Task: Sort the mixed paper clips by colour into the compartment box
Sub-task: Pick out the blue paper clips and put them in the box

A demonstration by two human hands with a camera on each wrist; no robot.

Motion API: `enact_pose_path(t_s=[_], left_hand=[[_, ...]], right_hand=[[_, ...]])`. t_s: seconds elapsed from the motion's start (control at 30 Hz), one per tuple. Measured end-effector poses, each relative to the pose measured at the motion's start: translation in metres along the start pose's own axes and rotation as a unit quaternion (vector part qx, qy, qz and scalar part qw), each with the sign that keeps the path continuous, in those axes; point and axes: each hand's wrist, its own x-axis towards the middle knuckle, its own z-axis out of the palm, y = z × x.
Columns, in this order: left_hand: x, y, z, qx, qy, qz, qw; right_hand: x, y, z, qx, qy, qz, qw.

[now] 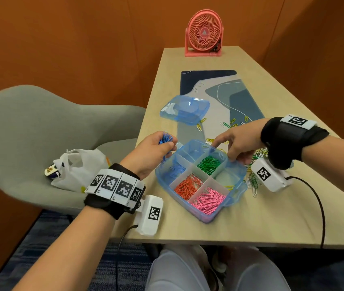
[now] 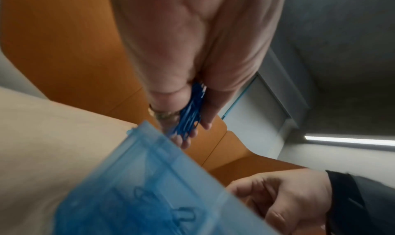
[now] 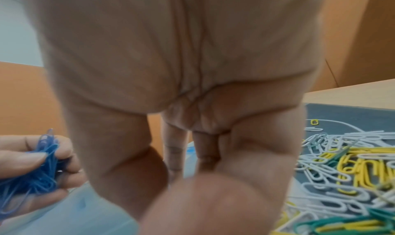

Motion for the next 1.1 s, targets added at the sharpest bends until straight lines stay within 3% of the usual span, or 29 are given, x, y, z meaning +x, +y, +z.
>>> enact_pose_path(t_s=[0.23, 0.43, 0.6, 0.9, 1.1], left_hand=[[-0.003, 0.002, 0.002, 0.146, -0.041, 0.014, 0.988], [-0.007, 0.008, 0.001, 0.274, -0.087, 0.024, 0.957], [-0.007, 0.011, 0.000, 0.262, -0.138, 0.004, 0.955], [-0.009, 0.024, -0.008, 0.181, -0.061, 0.034, 0.981], [-0.009, 0.029, -0.007, 0.114, 0.023, 0.069, 0.991]], right_hand=[[0.001, 0.000, -0.001, 0.002, 0.002, 0.003, 1.000], [0.001, 0.001, -0.002, 0.007, 0.001, 0.002, 1.000], [0.001, 0.002, -0.002, 0.011, 0.000, 0.003, 1.000], [-0.005, 0.004, -0.003, 0.040, 0.017, -0.005, 0.999], [0.000, 0.000, -0.016, 0.108, 0.076, -0.002, 0.991]])
